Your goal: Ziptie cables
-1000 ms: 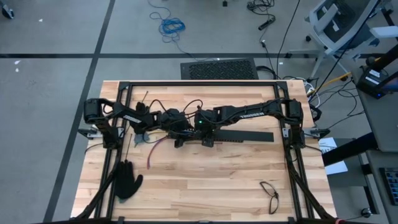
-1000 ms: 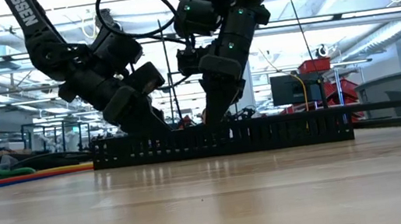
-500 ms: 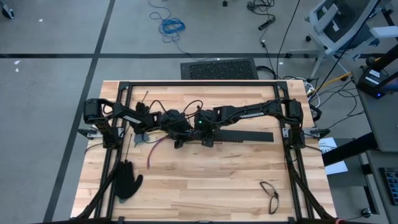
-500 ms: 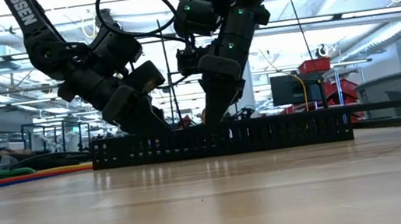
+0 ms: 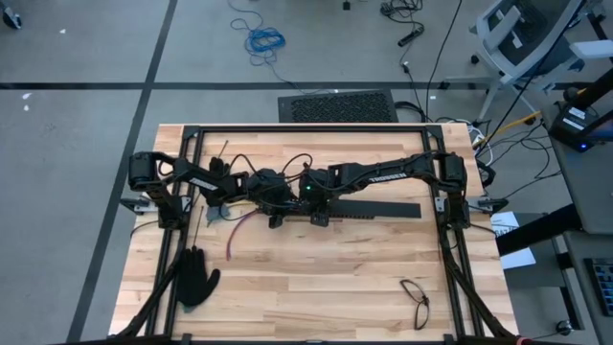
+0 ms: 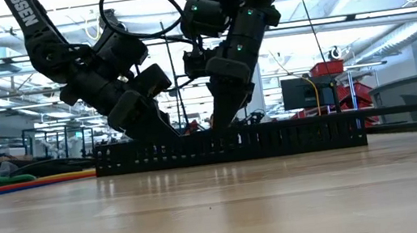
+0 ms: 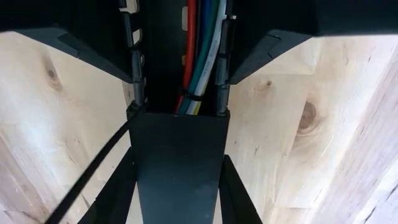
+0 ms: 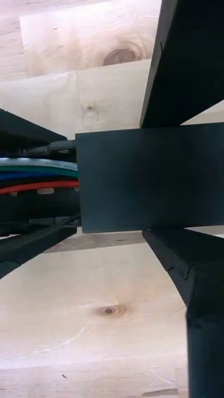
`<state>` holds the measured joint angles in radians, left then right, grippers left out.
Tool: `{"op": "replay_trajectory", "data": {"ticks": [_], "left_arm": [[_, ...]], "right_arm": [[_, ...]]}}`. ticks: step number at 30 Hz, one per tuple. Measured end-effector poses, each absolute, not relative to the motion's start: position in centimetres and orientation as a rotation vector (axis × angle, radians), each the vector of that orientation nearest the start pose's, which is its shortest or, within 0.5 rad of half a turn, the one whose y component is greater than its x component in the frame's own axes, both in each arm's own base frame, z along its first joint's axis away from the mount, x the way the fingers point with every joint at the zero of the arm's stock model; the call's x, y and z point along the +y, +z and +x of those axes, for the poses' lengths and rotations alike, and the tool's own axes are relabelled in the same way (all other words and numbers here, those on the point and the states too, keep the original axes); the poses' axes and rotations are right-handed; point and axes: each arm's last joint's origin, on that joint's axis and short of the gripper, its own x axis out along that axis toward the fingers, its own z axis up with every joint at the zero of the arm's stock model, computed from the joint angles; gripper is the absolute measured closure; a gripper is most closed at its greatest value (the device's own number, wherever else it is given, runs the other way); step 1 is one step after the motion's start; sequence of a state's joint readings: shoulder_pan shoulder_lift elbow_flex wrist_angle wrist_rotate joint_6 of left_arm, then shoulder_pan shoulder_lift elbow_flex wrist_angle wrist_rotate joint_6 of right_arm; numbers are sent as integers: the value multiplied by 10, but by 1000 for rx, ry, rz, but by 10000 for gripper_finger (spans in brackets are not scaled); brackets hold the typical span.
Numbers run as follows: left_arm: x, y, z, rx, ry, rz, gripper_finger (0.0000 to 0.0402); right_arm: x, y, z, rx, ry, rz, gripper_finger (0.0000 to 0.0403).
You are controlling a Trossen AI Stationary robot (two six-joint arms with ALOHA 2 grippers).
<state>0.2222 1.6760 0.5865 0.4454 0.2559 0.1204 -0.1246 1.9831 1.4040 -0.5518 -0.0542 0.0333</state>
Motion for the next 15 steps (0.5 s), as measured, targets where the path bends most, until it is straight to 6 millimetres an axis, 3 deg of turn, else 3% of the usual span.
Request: {"op": "replay_trajectory", "data": {"ticks": [15], "left_arm": [[57,121,286,600,-65,-29,171]], "right_arm": [[-49,176,409,1043,-69,104,156]]}}
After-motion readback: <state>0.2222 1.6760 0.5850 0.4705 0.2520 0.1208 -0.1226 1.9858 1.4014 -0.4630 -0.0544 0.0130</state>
